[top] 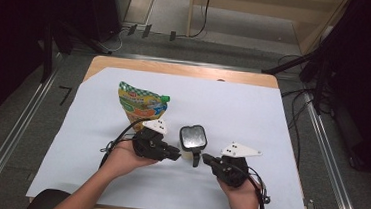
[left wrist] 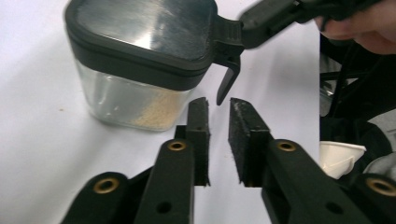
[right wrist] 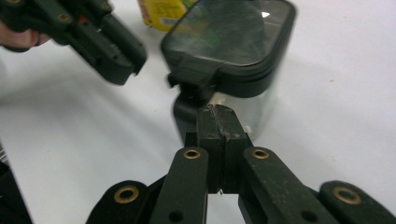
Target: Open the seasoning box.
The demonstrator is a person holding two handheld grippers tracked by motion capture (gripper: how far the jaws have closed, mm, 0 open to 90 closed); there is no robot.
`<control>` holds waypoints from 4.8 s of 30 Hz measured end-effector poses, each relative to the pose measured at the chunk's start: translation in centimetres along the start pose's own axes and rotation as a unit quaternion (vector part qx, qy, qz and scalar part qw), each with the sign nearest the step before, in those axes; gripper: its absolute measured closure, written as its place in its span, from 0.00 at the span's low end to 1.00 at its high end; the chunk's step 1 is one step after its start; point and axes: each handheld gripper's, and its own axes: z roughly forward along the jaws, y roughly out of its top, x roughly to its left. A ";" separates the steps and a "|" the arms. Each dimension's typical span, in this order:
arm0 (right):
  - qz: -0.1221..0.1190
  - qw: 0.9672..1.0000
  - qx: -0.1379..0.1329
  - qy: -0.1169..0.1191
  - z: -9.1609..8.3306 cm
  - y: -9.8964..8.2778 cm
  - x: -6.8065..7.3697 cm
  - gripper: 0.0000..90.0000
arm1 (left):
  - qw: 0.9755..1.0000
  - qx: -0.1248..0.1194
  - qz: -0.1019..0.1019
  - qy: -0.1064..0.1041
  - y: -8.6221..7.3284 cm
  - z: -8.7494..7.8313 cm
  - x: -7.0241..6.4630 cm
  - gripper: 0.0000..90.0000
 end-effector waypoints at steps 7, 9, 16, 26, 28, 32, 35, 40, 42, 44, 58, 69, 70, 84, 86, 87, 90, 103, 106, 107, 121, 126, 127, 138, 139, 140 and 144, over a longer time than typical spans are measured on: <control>-0.013 1.000 0.008 0.010 1.2 -0.3 1.8 1.00 | 1.000 -0.012 0.002 0.005 -0.2 -0.8 0.4 0.75; -0.012 1.000 0.010 0.009 1.7 -0.4 2.1 1.00 | 1.000 -0.014 0.001 0.008 -0.3 -0.9 0.6 0.71; -0.010 1.000 0.010 0.009 2.6 -0.3 2.7 1.00 | 1.000 -0.016 -0.005 0.014 -0.5 -1.0 1.3 0.64; -0.011 1.000 0.013 -0.002 3.0 -0.4 2.7 1.00 | 1.000 -0.017 -0.004 0.020 -0.6 -0.9 1.6 0.57; -0.009 1.000 0.012 -0.003 2.9 -0.4 2.5 1.00 | 1.000 -0.019 -0.004 0.021 -0.6 -0.9 1.6 0.57; -0.007 1.000 0.013 -0.006 2.6 -0.6 2.1 1.00 | 1.000 -0.019 -0.005 0.023 -0.7 -0.9 1.7 0.55; -0.009 1.000 0.014 -0.007 2.3 -0.6 1.7 1.00 | 1.000 -0.019 -0.006 0.024 -0.7 -0.8 1.8 0.53; -0.005 1.000 0.013 -0.010 1.9 -0.7 1.2 1.00 | 1.000 -0.017 -0.004 0.023 -0.7 -0.7 1.8 0.53; 0.001 1.000 0.013 -0.011 1.5 -0.8 0.8 1.00 | 1.000 -0.016 -0.002 0.021 -0.7 -0.6 1.7 0.52; 0.003 1.000 0.013 -0.012 1.3 -0.8 0.6 1.00 | 1.000 -0.016 -0.002 0.020 -0.7 -0.6 1.7 0.52; 0.020 0.999 0.015 -0.027 0.1 -1.0 -1.3 1.00 | 1.000 -0.009 -0.001 0.015 -0.6 -0.3 1.6 0.50; 0.038 0.998 0.016 -0.047 -0.6 -1.0 -3.5 1.00 | 1.000 -0.006 0.011 0.003 -0.3 0.4 1.3 0.44; 0.038 0.998 0.015 -0.051 -0.6 -1.0 -3.7 1.00 | 1.000 -0.010 0.011 0.003 -0.3 0.5 1.3 0.43; 0.055 0.995 0.009 -0.083 -0.6 -0.4 -6.6 1.00 | 1.000 -0.019 0.014 0.001 1.1 1.4 1.1 0.32; 0.057 0.995 0.009 -0.084 -0.5 -0.3 -6.8 1.00 | 1.000 -0.023 0.017 0.002 1.4 1.5 1.0 0.30; 0.058 0.995 0.009 -0.084 -0.6 -0.2 -7.0 1.00 | 1.000 -0.021 0.020 0.001 1.8 1.5 0.8 0.26; 0.066 0.994 -0.002 -0.084 -1.4 0.0 -7.2 1.00 | 0.999 -0.023 0.024 -0.002 2.5 1.6 0.7 0.25; 0.078 0.992 0.022 -0.095 0.5 1.1 -10.0 1.00 | 0.999 -0.013 0.034 0.011 3.8 3.8 1.6 0.19; 0.074 0.992 0.034 -0.098 1.2 1.1 -10.3 1.00 | 0.999 -0.019 0.033 0.010 4.0 4.4 1.9 0.17; 0.075 0.992 0.032 -0.098 1.2 1.1 -10.3 1.00 | 0.999 -0.020 0.033 0.009 4.0 4.6 2.0 0.17; 0.066 0.993 0.024 -0.098 1.6 1.2 -9.5 1.00 | 0.996 -0.027 0.075 0.032 4.6 6.7 1.9 0.17; 0.064 0.992 0.023 -0.104 1.7 1.1 -9.4 1.00 | 0.995 -0.033 0.078 0.045 4.6 6.9 1.6 0.17; 0.064 0.992 0.024 -0.105 1.7 1.1 -9.3 1.00 | 0.995 -0.031 0.080 0.046 4.6 6.8 1.5 0.17; 0.065 0.992 0.025 -0.107 1.7 1.1 -9.1 1.00 | 0.995 -0.033 0.083 0.048 4.7 6.7 1.4 0.17; 0.065 0.992 0.026 -0.106 1.7 1.1 -9.1 1.00 | 0.995 -0.035 0.084 0.048 4.7 6.6 1.3 0.18; 0.065 0.992 0.026 -0.105 1.7 1.1 -9.1 1.00 | 0.994 -0.037 0.086 0.049 4.7 6.5 1.3 0.18; 0.063 0.992 0.026 -0.104 1.7 1.1 -9.0 1.00 | 0.994 -0.038 0.087 0.048 4.8 6.4 1.3 0.17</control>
